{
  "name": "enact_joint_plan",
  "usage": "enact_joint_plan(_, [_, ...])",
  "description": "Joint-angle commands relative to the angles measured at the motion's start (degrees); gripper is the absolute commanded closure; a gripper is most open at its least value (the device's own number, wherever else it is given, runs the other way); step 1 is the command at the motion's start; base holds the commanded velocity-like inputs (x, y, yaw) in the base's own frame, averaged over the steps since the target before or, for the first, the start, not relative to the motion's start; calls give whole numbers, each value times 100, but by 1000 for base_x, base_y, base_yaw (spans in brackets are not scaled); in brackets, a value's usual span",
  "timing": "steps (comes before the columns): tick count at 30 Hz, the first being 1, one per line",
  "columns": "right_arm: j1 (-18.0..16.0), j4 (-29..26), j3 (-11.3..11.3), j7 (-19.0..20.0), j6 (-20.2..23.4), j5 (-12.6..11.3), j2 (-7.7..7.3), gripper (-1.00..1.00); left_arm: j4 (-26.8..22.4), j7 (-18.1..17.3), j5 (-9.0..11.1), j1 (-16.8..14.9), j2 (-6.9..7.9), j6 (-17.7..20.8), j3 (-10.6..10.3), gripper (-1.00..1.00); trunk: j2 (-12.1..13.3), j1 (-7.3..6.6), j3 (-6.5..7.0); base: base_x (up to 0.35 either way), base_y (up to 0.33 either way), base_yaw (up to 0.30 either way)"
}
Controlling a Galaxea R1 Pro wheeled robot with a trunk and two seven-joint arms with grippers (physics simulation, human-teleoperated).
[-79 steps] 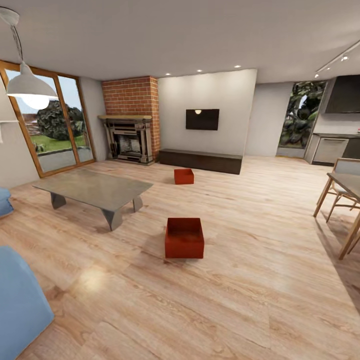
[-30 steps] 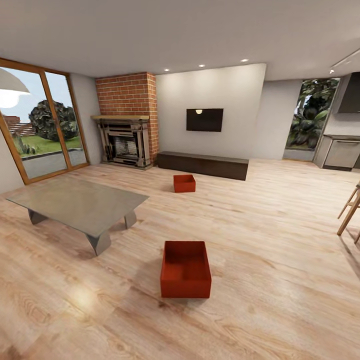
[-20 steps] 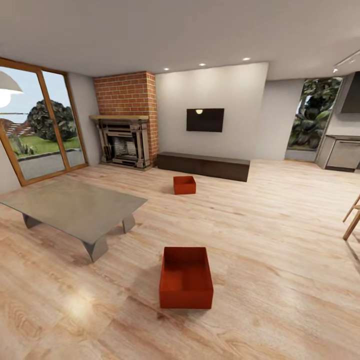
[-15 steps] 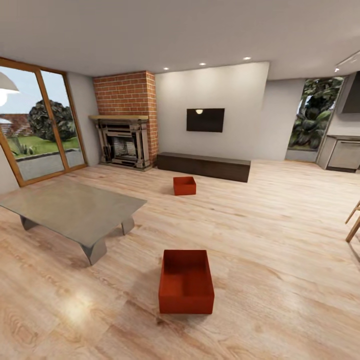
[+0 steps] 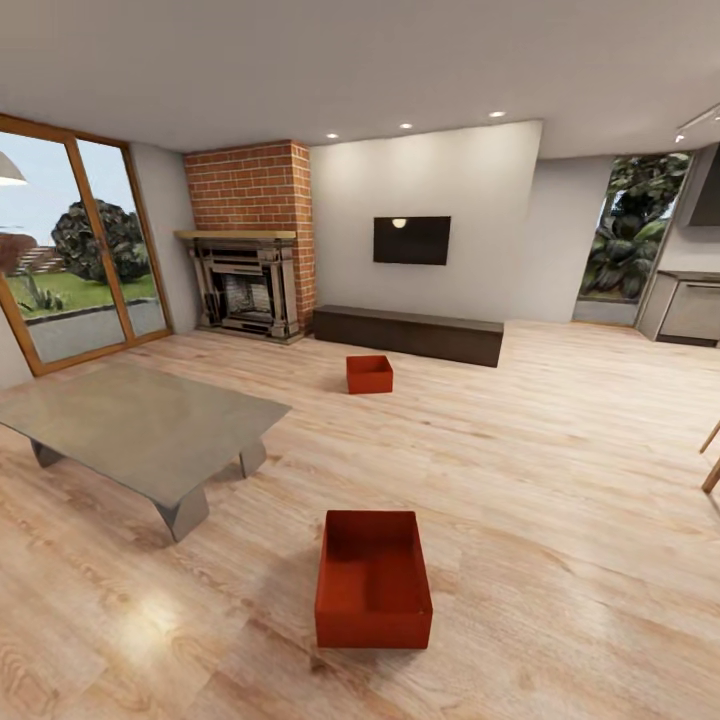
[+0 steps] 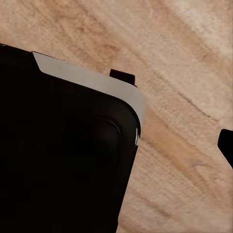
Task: Move the two storage containers from the living room to the garage. In the garage, place one container on the floor and stack the other container on top of it (either order is fine).
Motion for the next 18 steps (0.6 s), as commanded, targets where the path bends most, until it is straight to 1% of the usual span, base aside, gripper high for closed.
enact_joint_plan(1, [-4,9,43,18,-25,-60,1,-100,-1,-2,57,-1,1,-12,-2,-100,-3,0,-5,32,0,0])
enact_joint_plan(3, [-4,9,40,18,-24,-61,4,-100,-1,-4,55,-1,3,-12,-11,-100,-3,0,-5,86,0,0])
enact_joint_plan(6, [-4,9,39,18,-24,-61,7,-100,-1,-8,48,-1,6,-10,-28,-100,-3,0,-5,204,0,0])
enact_joint_plan(18, [-4,9,41,-8,-24,-61,8,-100,-1,-10,52,-1,0,-9,-24,-100,-3,0,-5,302,0,0])
